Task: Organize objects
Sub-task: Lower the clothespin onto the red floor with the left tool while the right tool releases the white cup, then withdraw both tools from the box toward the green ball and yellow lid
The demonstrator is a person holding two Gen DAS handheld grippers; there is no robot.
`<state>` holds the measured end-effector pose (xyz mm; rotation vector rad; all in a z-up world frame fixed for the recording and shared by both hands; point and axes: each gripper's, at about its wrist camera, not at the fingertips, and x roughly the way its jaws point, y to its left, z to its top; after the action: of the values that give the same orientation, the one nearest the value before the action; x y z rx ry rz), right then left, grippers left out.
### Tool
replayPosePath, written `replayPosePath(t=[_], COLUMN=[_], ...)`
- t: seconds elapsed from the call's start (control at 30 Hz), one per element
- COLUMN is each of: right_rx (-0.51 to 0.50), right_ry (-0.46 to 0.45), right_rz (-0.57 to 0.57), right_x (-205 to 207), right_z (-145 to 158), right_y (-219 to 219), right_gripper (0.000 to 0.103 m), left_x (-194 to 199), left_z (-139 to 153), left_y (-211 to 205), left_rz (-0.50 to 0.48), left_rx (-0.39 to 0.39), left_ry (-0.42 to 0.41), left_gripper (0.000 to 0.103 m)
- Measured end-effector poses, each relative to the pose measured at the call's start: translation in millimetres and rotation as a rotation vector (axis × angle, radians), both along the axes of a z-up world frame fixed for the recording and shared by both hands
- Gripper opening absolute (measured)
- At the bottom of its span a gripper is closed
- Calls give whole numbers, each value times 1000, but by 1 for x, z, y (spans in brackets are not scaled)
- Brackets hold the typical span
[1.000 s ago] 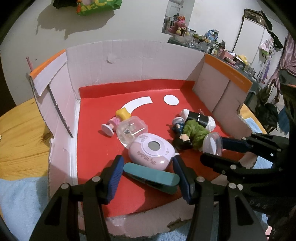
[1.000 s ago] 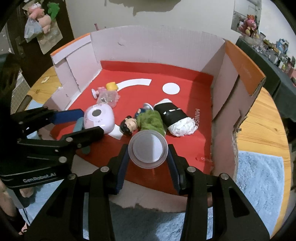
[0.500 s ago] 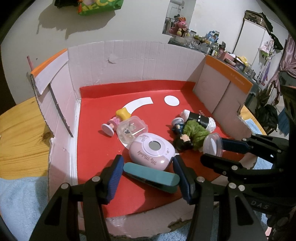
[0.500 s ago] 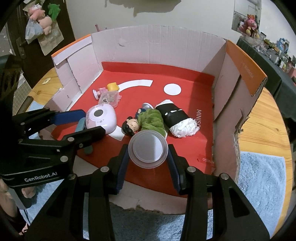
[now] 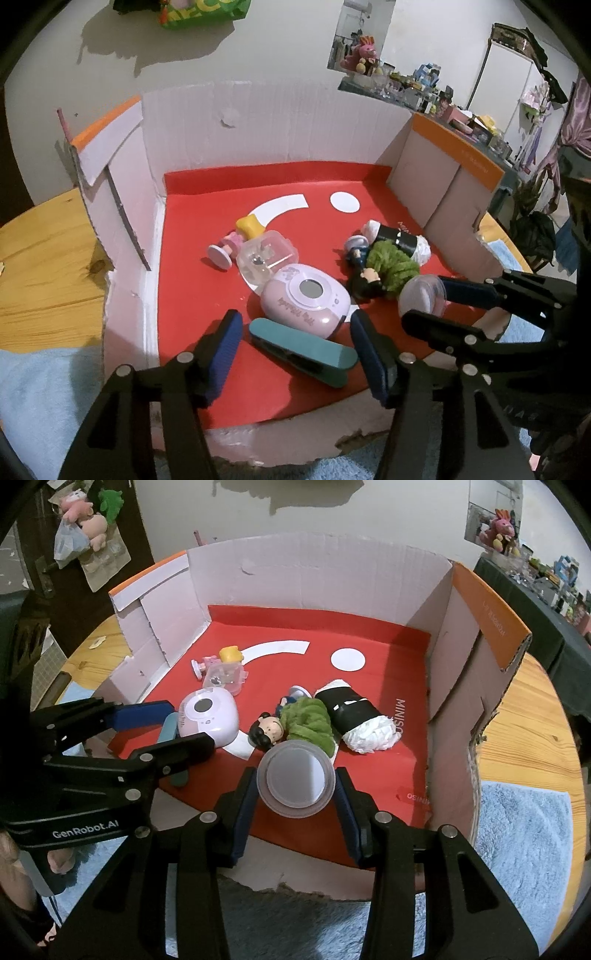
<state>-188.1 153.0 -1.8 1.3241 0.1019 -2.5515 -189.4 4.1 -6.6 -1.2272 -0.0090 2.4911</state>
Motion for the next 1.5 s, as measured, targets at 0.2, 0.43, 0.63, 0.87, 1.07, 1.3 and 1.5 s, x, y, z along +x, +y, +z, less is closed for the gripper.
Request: replayPosePath(t=[0.2,0.43,0.63,0.87,1.07,1.3,1.5], right_rx=[-2,-7,-17,-19,-18,-11,-13], right_ry=[9,21,36,58,73,87,103], right_rz=[8,7,8,8,9,10,5], right_x=[3,8,18,29,39,52,64], right_z=[2,6,13,22,27,32,37], right_y=[-1,-1,1,1,1,0,1], right_gripper=[48,54,61,68,71,76,82], left_x=[2,8,16,24,36,47,58], left_z=[4,10,21,28,34,37,40], left_y=[-2,-2,-9,-9,-11,-14,-17], left_rz=[10,15,32,34,41,45,58], left_rx=[7,-6,5,-3,-7,-7,-9], left_ry=[7,26,51,73,97,109,121], left_gripper=[69,71,79,83,88,96,102])
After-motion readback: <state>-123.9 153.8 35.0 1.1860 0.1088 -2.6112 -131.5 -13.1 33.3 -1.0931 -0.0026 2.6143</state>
